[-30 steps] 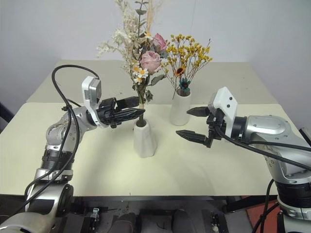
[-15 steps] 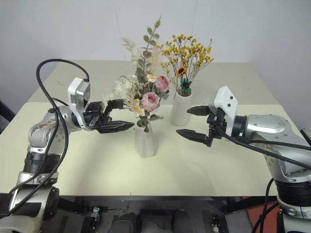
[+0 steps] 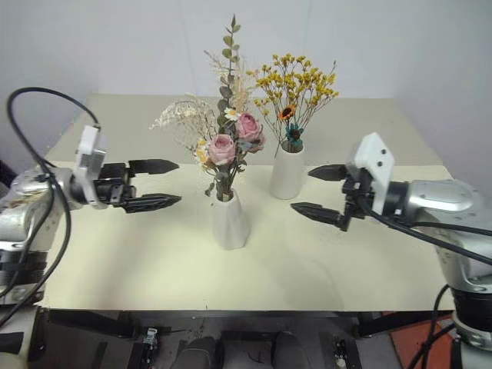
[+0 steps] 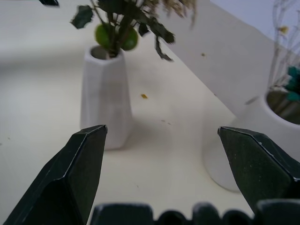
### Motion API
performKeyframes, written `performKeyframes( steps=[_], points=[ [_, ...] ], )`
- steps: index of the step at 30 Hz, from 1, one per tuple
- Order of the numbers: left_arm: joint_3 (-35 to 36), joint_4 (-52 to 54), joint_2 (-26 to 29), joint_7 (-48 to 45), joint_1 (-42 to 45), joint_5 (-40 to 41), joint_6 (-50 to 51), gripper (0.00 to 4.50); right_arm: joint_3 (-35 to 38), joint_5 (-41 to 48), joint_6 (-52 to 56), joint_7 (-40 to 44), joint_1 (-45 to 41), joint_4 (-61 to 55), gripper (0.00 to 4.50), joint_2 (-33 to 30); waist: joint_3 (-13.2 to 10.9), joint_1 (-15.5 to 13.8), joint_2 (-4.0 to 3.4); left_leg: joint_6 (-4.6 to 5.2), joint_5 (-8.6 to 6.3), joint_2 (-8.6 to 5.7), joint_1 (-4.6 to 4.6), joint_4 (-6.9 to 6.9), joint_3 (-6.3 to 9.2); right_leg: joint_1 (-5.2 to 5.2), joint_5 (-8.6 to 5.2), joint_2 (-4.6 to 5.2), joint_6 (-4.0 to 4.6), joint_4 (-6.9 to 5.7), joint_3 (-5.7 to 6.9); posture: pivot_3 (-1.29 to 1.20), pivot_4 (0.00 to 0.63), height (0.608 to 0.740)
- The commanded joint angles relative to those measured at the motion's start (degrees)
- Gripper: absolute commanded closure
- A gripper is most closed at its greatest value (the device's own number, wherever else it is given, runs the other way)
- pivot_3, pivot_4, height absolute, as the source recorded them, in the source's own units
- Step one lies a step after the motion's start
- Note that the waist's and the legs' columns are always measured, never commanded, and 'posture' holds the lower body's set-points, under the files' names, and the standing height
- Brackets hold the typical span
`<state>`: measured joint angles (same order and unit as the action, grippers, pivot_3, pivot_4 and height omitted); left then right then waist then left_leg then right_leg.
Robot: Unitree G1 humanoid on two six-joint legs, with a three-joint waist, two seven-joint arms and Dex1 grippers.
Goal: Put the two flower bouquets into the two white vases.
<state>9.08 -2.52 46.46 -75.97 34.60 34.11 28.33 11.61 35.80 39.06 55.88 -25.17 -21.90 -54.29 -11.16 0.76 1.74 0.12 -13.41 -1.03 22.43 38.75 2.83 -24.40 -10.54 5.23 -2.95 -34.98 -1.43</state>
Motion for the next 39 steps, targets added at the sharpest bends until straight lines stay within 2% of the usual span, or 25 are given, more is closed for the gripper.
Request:
performKeyframes(
  steps=[1,7,14,23,39],
  points=[
    [4.4,5.7,2.9,0.5,-2.6,2.8,1.3,0.03,5.7,2.1,-0.1,1.8,1.6,-1.0,0.00,-2.7,0.0,0.0,0.00,0.00,0.00,0.00,0.00,0.00,0.00,0.00,0.00,0.00,0.00,0.01,0.00,0.00,0.150,0.740],
    [10.9,13.0,8.0,1.6,-11.0,6.0,4.0,0.03,15.7,5.3,1.0,6.7,8.0,-0.5,0.00,-7.8,0.0,0.0,-0.01,0.00,0.00,0.05,-0.01,0.00,-0.03,-0.01,-0.02,-0.02,-0.01,-0.02,0.00,0.00,0.150,0.740],
    [15.9,15.7,10.6,3.8,-15.1,7.9,5.2,0.03,21.5,5.3,1.0,10.2,11.3,1.6,0.00,-12.0,0.0,0.0,-0.01,0.00,0.00,0.11,-0.13,0.01,-0.09,0.05,-0.20,-0.04,0.30,-0.08,0.00,0.00,0.150,0.740],
    [17.2,17.9,9.9,9.3,-16.7,8.4,5.5,0.03,22.2,3.8,0.0,11.9,12.3,4.2,0.00,-14.5,0.0,0.0,-0.01,0.00,0.00,0.10,-0.08,0.00,-0.11,0.03,-0.05,-0.03,0.03,-0.03,-0.01,0.00,0.150,0.740],
    [16.9,19.2,10.4,11.0,-16.7,10.9,5.7,0.03,25.8,3.4,0.6,12.3,15.1,3.7,0.00,-15.2,0.0,0.0,-0.01,0.00,0.00,0.09,-0.08,0.00,-0.14,0.03,-0.06,-0.03,0.05,-0.04,-0.01,0.00,0.150,0.740]
  ],
)
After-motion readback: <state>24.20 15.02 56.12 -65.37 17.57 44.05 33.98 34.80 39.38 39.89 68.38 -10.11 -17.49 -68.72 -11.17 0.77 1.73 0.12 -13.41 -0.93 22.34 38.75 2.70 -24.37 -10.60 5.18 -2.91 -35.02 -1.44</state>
